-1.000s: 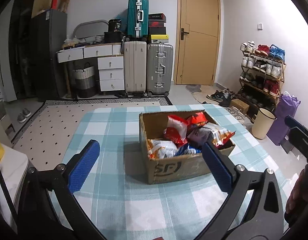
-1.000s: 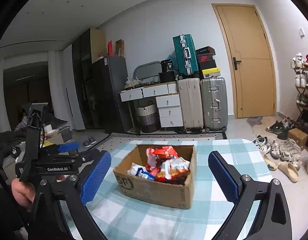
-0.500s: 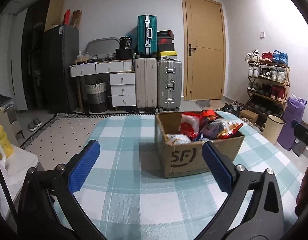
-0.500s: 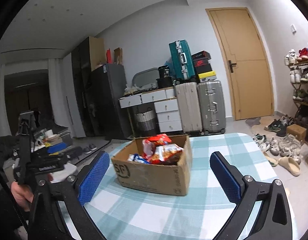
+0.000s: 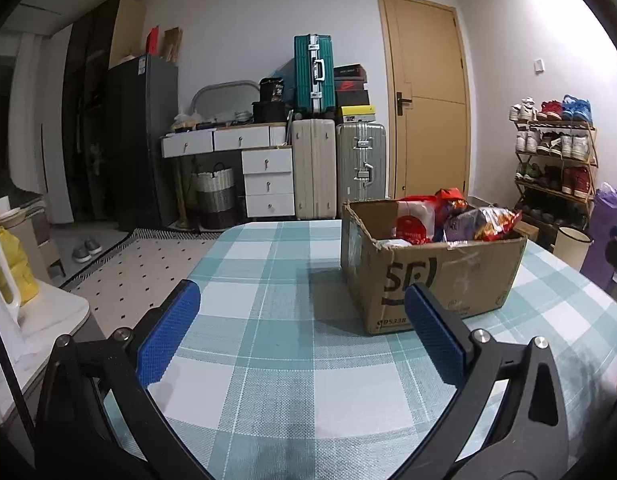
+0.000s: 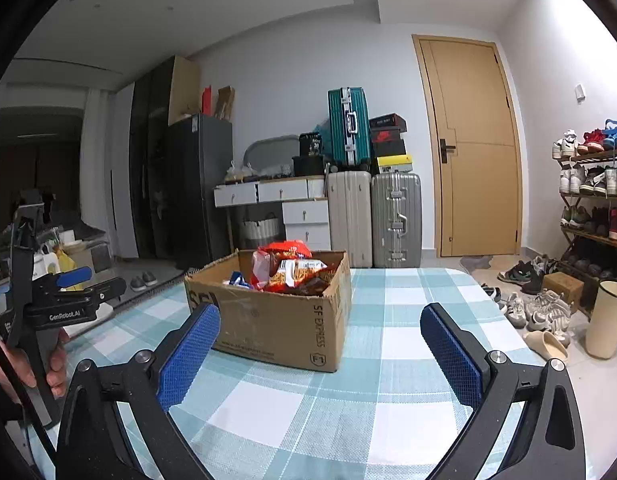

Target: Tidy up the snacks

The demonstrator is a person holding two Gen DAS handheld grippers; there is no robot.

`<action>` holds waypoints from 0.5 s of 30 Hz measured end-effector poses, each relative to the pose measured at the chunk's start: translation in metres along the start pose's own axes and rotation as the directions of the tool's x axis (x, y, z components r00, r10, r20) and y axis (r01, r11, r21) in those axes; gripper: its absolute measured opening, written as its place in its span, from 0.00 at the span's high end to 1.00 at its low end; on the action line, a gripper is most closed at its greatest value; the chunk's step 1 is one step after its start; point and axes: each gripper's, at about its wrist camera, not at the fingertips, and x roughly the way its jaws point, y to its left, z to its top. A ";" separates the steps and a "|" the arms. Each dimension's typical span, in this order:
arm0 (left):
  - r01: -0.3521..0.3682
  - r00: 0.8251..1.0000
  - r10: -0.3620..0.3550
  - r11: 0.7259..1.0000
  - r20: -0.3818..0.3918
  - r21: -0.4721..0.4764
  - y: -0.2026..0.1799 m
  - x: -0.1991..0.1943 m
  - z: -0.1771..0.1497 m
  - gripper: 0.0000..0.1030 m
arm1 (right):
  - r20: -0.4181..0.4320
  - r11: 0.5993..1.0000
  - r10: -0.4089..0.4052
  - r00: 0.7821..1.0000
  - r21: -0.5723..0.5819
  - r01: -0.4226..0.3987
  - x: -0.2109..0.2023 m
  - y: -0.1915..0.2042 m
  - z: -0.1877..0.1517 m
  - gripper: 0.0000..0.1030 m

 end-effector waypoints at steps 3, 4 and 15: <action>0.017 0.999 -0.017 1.000 -0.030 -0.013 0.002 0.009 -0.002 0.01 | -0.022 1.000 0.009 1.000 0.002 -0.009 0.007 -0.004 -0.001 0.01; 0.019 0.999 -0.020 1.000 -0.031 -0.020 0.003 0.009 -0.002 0.01 | -0.036 1.000 -0.001 0.999 0.003 0.001 0.011 -0.004 -0.002 0.01; 0.033 0.999 -0.033 0.999 -0.010 -0.032 0.004 0.007 -0.003 0.01 | -0.110 0.998 -0.043 0.993 -0.056 0.036 0.033 0.005 -0.010 0.01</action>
